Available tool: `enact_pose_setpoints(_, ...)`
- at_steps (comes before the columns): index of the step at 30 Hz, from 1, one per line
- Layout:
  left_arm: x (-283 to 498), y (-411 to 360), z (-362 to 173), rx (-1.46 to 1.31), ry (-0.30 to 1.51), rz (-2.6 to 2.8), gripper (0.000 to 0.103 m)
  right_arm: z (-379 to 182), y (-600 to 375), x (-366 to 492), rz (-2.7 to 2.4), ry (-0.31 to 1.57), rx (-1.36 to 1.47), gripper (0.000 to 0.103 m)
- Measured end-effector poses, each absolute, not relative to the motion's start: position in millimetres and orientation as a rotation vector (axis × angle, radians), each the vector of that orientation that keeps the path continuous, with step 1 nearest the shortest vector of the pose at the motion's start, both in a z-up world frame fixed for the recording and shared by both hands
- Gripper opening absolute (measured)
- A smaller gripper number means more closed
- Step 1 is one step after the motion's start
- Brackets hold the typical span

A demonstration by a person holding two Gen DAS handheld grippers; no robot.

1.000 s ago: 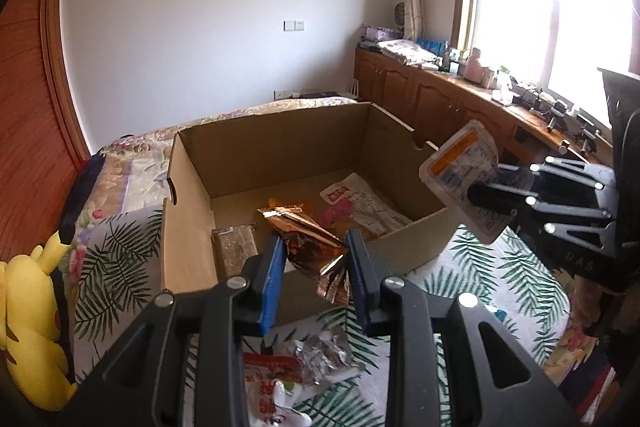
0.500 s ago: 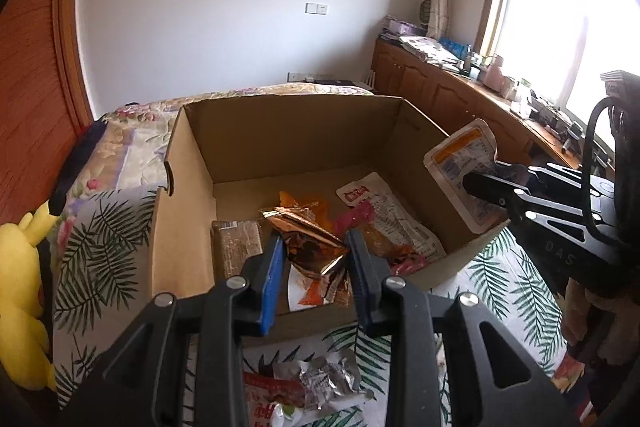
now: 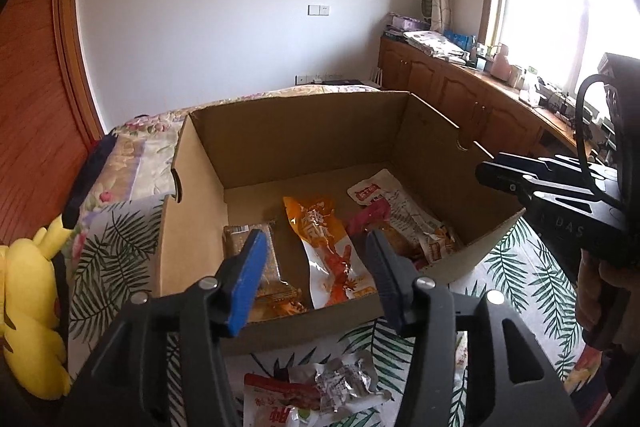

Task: Organize snacks
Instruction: 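Withdraw both tools from the box toward the remaining snacks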

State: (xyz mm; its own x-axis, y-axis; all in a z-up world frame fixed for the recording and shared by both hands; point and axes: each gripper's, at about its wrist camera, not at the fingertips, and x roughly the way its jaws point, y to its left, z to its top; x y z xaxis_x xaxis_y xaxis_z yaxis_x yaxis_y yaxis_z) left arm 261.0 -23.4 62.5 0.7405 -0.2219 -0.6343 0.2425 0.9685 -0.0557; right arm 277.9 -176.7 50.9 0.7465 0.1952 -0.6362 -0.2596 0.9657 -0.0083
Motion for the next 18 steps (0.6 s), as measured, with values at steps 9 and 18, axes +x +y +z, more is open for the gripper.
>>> enact_pose_setpoints(9,233,-32,79,0.089,0.65,-0.289,0.054,64,-179,233,0.307,0.631,-0.05,0.033)
enact_pose_setpoints(18,203,-33,87,0.107,0.647,-0.331,0.055,56,-190,174,0.33,0.613,-0.067,0.034)
